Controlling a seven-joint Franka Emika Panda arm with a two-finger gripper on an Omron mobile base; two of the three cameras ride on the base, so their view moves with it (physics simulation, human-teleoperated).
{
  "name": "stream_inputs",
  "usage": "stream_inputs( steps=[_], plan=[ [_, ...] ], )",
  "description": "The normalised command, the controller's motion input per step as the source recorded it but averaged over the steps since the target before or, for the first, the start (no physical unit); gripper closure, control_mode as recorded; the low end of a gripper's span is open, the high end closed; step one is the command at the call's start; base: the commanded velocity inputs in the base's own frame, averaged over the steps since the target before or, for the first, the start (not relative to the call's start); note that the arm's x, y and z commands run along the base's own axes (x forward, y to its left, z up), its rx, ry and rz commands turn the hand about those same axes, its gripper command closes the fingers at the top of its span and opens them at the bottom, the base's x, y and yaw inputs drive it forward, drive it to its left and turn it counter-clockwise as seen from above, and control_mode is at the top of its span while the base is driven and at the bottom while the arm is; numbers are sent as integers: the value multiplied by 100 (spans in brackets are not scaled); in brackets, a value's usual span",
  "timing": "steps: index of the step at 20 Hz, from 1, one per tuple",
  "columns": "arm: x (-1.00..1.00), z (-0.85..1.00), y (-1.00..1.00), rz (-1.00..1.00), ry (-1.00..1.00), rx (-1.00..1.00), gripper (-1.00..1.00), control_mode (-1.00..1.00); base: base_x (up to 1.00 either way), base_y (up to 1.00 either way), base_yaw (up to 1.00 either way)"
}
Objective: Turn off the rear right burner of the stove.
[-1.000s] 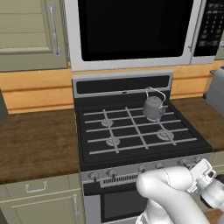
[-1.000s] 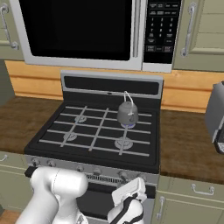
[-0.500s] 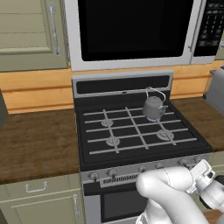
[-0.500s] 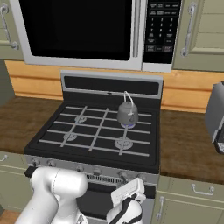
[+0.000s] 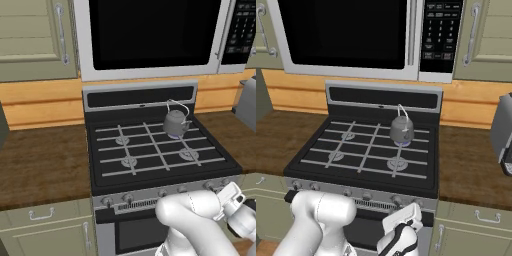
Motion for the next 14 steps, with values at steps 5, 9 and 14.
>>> stream_inputs(
  steps=[5,9,14],
  plan=[
    [-2,3,23,0,-6,-5,-100,-100,0,0,0],
    [1,1,0,0,-1,0,-100,-100,0,0,0],
    [10,0,0,0,0,0,-100,-100,0,0,0]
  ],
)
